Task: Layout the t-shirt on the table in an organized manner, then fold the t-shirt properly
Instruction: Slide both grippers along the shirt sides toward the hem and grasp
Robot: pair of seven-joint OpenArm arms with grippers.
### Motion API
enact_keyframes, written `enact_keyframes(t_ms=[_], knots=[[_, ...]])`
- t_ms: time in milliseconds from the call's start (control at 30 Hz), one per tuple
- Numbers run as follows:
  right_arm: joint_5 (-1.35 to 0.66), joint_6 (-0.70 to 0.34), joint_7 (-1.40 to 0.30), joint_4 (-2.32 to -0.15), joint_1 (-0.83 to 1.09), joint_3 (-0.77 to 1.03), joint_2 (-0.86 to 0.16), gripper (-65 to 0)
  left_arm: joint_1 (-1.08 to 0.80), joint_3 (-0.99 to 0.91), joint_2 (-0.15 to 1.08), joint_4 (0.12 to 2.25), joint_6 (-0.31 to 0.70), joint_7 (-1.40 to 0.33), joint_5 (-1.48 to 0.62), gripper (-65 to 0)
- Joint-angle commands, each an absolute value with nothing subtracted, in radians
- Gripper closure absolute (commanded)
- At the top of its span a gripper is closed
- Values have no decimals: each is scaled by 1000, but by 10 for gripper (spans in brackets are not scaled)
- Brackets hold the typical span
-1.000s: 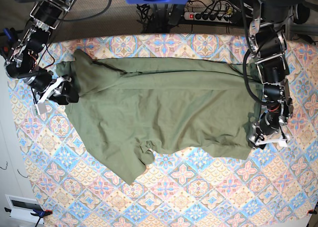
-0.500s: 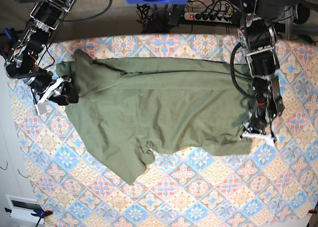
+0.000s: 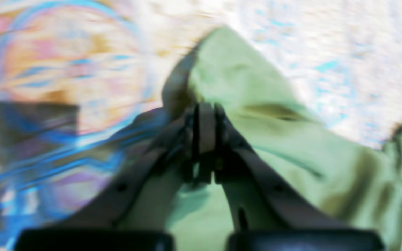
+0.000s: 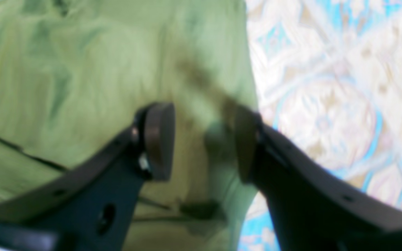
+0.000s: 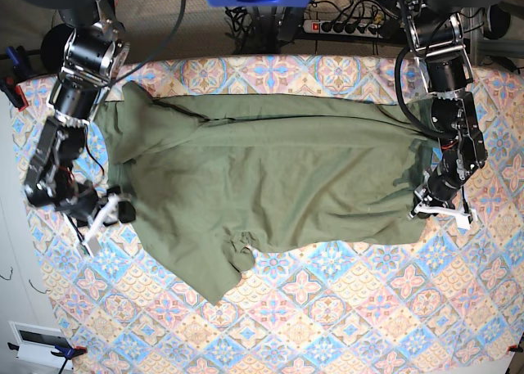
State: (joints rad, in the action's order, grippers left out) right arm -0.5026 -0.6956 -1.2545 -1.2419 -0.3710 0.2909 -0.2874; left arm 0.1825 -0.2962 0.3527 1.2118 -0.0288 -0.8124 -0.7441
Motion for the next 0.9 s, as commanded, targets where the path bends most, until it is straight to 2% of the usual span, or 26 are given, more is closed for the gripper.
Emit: enact_keyframes(t_ms=[0, 200, 400, 867], knots=[[-483, -698, -1227, -1237, -407, 280, -303, -267, 182, -323, 398, 1239, -30, -796, -765, 0], [-289, -698, -1053, -1050, -507, 200, -303, -267, 130, -348, 423, 1273, -30, -796, -874, 0], [-193, -698, -888, -845, -588, 180, -303, -267, 96, -348, 458, 1273, -30, -796, -951, 0], [-180, -698, -647, -651, -593, 179, -303, -267, 93, -344, 461, 1273, -30, -797, -983, 0]])
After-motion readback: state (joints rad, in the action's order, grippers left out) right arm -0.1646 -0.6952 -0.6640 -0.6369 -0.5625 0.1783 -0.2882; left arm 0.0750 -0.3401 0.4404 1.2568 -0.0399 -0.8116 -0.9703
